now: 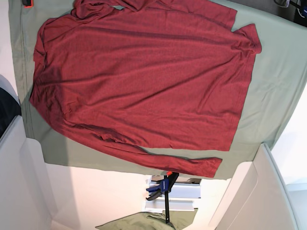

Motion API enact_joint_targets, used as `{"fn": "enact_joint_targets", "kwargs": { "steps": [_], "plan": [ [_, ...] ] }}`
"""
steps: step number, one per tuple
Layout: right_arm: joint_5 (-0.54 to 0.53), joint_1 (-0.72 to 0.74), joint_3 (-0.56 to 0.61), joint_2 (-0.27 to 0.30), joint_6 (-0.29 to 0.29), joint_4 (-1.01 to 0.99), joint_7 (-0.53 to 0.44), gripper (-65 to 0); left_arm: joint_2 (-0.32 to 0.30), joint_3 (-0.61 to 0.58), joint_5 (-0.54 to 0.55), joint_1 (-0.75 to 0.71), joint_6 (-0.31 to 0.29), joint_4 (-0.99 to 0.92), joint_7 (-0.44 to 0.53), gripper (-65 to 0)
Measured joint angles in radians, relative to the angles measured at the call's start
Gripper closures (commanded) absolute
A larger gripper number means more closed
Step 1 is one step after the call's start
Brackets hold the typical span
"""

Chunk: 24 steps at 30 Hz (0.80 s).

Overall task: Fold the T-shirt properly
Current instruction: 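Move both grippers toward the collar end of the red shirt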

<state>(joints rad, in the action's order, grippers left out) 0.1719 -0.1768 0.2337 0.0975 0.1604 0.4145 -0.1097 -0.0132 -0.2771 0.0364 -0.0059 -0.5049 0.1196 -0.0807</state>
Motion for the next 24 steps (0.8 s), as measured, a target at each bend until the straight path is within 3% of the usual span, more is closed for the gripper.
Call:
{"fn": "enact_joint_targets", "kwargs": {
  "steps": [1, 3, 7, 9, 10, 13, 17, 19, 22, 24],
  "plan": [
    [0.000, 0.000, -0.019, 0.000, -0.012, 0.008, 0.026, -17.4, 0.003, 0.000, 0.000, 0.000, 0.043, 0.000, 0.000, -19.4],
    [-0.004, 0.000, -0.062, -0.005, -0.129, 0.026, 0.089, -15.6, 0.006, 0.000, 0.006, 0.000, 0.137, 0.003, -0.002, -19.4],
    [-0.003, 0.000, -0.140, -0.009, -0.236, 0.058, 0.156, -15.6, 0.013, 0.000, 0.003, 0.000, 0.337, 0.004, -0.036, -19.4],
    [0.002, 0.000, -0.163, -0.006, -0.277, 0.066, 0.171, -15.6, 0.009, 0.000, 0.004, 0.000, 0.405, 0.004, -0.051, -19.4],
    [0.004, 0.000, -0.171, -0.006, -0.296, 0.066, 0.171, -15.6, 0.006, 0.000, 0.002, 0.000, 0.410, 0.005, -0.057, -19.4],
    [-0.024, 0.000, -0.167, -0.003, -0.295, 0.067, 0.171, -15.7, 0.005, 0.000, 0.003, 0.000, 0.382, 0.018, -0.070, -19.4],
    [-0.045, -0.012, -0.107, 0.000, -0.291, 0.075, 0.176, -15.7, 0.007, 0.000, 0.022, 0.000, 0.151, 0.039, -0.083, -19.4],
    [-0.045, -0.030, -0.063, 0.000, -0.266, 0.097, 0.175, -15.7, 0.004, 0.000, 0.050, -0.003, 0.073, 0.047, -0.087, -19.4],
    [-0.048, -0.065, 0.012, 0.011, -0.189, 0.140, 0.184, -15.7, 0.000, 0.000, 0.089, -0.018, 0.044, 0.068, -0.091, -19.4],
    [-0.048, -0.098, 0.049, 0.018, -0.181, 0.184, 0.183, -15.7, -0.001, 0.000, 0.084, -0.025, 0.043, 0.085, -0.092, -19.4]
  ]
}}
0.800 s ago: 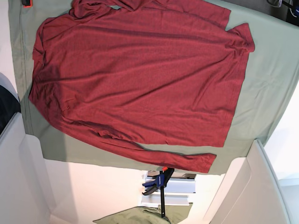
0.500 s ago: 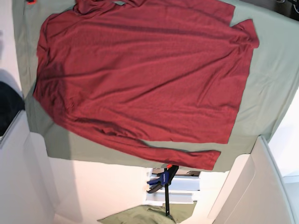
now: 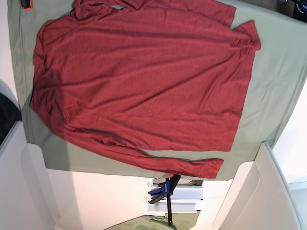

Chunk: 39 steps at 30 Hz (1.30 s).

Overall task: Fold the T-shirt properly
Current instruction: 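Move both grippers toward the collar end of the red shirt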

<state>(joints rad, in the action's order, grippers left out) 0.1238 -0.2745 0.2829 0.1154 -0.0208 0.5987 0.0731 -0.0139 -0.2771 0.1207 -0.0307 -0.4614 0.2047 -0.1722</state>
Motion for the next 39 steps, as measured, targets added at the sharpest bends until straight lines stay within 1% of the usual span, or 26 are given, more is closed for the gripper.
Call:
{"fn": "enact_joint_targets", "kwargs": {
  "steps": [5, 6, 8, 11, 14, 17, 20, 22, 24, 25, 28, 29, 30, 34, 39],
  "plan": [
    [-0.002, -0.100, 0.015, 0.041, 0.007, 0.154, 0.005, -15.7, -0.005, 0.000, 0.003, -0.034, 0.003, 0.061, 0.002, -19.4],
    [-0.003, -0.117, 0.014, 0.051, 0.006, 0.181, 0.001, -15.8, -0.009, 0.000, 0.007, -0.046, 0.022, 0.085, 0.004, -19.4],
    [-0.003, -0.148, 0.014, 0.068, 0.006, 0.225, 0.005, -15.8, -0.015, 0.000, 0.011, -0.077, 0.093, 0.134, 0.009, -19.4],
    [-0.004, -0.177, 0.014, 0.090, 0.006, 0.270, 0.005, -15.8, -0.028, 0.002, 0.017, -0.111, 0.159, 0.196, 0.015, -19.4],
    [-0.003, -0.187, 0.014, 0.103, 0.006, 0.296, 0.003, -15.8, -0.054, 0.002, 0.025, -0.125, 0.189, 0.223, 0.015, -19.4],
    [0.002, -0.188, 0.014, 0.110, 0.006, 0.307, 0.002, -15.8, -0.077, 0.003, 0.077, -0.124, 0.222, 0.224, 0.008, -19.4],
    [0.050, -0.188, 0.014, 0.115, 0.006, 0.317, 0.002, -15.8, -0.089, 0.018, 0.090, -0.121, 0.222, 0.225, 0.008, -19.4],
    [0.073, -0.188, 0.012, 0.115, 0.006, 0.319, 0.002, -15.8, -0.091, 0.054, 0.092, -0.122, 0.218, 0.227, 0.006, -19.4],
    [0.085, -0.188, 0.012, 0.114, 0.006, 0.328, 0.002, -15.8, -0.097, 0.110, 0.091, -0.122, 0.210, 0.236, -0.021, -19.4],
    [0.096, -0.188, 0.012, 0.114, 0.006, 0.339, 0.004, -15.8, -0.100, 0.144, 0.090, -0.125, 0.202, 0.244, -0.028, -19.3],
    [0.115, -0.200, 0.012, 0.117, 0.006, 0.386, 0.010, -15.8, -0.117, 0.231, 0.086, -0.133, 0.143, 0.284, -0.085, -19.3],
    [0.141, -0.212, 0.012, 0.118, 0.006, 0.406, 0.014, -15.8, -0.124, 0.256, 0.089, -0.142, 0.120, 0.311, -0.099, -19.3],
    [0.151, -0.225, 0.012, 0.121, 0.006, 0.432, 0.013, -15.8, -0.129, 0.275, 0.090, -0.156, 0.113, 0.343, -0.100, -19.3],
    [0.192, -0.288, 0.012, 0.143, 0.006, 0.538, 0.012, -15.8, -0.161, 0.303, 0.100, -0.242, 0.110, 0.490, -0.109, -19.4],
    [0.239, -0.386, 0.012, 0.198, 0.007, 0.676, 0.022, -15.8, -0.203, 0.304, 0.166, -0.384, 0.116, 0.692, -0.122, -19.4]
  ]
}}
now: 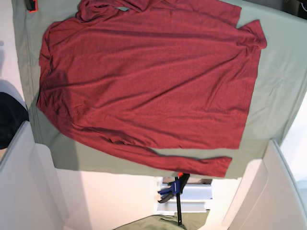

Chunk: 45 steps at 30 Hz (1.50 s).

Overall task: Fold the T-shirt properly
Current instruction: 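Move both grippers toward the collar end of the red shirt, then lower both grippers and pinch the shirt's shoulder edges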

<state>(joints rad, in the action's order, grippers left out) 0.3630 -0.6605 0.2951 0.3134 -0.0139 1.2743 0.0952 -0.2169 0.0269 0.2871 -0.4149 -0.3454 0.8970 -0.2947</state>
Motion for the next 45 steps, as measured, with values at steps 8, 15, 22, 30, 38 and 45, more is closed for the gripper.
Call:
{"fn": "enact_joint_targets", "kwargs": {
  "steps": [8, 15, 22, 30, 38, 45],
  "plan": [
    [0.060, -0.124, 0.000, 0.130, -0.001, 0.236, -0.001, -15.8, -0.045, 0.035, -0.002, -0.228, 0.077, 0.360, -0.006, -19.4],
    [0.129, -0.169, 0.001, 0.225, 0.000, 0.412, 0.086, -15.8, -0.071, 0.143, -0.068, -0.359, 0.060, 0.653, -0.044, -19.4],
    [0.266, -0.168, 0.001, 0.336, 0.000, 0.588, 0.191, -15.8, -0.159, 0.158, -0.153, -0.446, 0.033, 0.896, -0.070, -19.4],
    [0.378, -0.173, 0.002, 0.479, 0.000, 0.742, 0.232, -20.0, -0.267, 0.158, -0.230, -0.518, 0.033, 1.093, -0.109, -22.1],
    [0.332, -0.055, 0.004, 0.570, 0.000, 0.752, 0.224, -32.2, -0.375, 0.158, -0.283, -0.525, -0.060, 1.165, -0.062, -33.6],
    [0.216, 0.091, 0.013, 0.592, 0.001, 0.682, 0.180, -32.1, -0.449, 0.158, -0.286, -0.522, -0.063, 1.178, -0.021, -33.9]
  ]
}}
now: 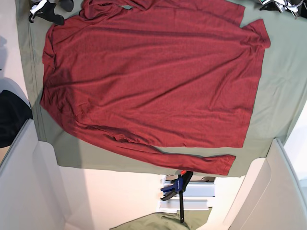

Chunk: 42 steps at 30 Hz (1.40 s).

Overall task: Fold the T-shirt properly
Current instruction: 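Lower both grippers and pinch the shirt's shoulder edges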

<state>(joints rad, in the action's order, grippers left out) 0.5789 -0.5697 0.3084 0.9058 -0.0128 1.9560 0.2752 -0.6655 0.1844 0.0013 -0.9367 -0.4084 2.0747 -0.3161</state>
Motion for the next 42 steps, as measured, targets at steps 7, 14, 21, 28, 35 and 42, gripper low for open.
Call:
{"fn": "enact_joint_targets", "kwargs": {
  "steps": [7, 14, 21, 28, 35, 42],
  "plan": [
    [0.043, 0.048, 0.172, 0.043, 0.014, -0.017, -0.006, -32.1, -0.042, -0.002, -0.004, 0.000, -0.053, 0.000, 0.069, -39.3],
    [0.042, 0.153, 0.254, 0.047, 0.021, -0.100, -0.002, -32.1, -0.075, -0.004, -0.005, 0.000, -0.053, 0.000, 0.101, -39.3],
    [0.043, 0.164, 0.294, 0.047, 0.021, -0.111, -0.029, -32.1, -0.074, -0.011, -0.005, 0.000, -0.058, 0.000, 0.108, -39.3],
    [0.042, 0.165, 0.294, 0.044, 0.021, -0.111, -0.032, -32.1, -0.105, -0.186, -0.112, 0.054, -0.056, 0.000, 0.115, -39.4],
    [0.030, 0.165, 0.294, 0.044, 0.021, -0.111, -0.030, -32.1, -0.108, -0.250, -0.151, 0.182, 0.003, -0.001, 0.077, -39.3],
    [0.031, 0.165, 0.294, 0.045, 0.021, -0.111, -0.030, -32.1, -0.109, -0.298, -0.154, 0.247, -0.002, -0.035, 0.105, -39.4]
  ]
}}
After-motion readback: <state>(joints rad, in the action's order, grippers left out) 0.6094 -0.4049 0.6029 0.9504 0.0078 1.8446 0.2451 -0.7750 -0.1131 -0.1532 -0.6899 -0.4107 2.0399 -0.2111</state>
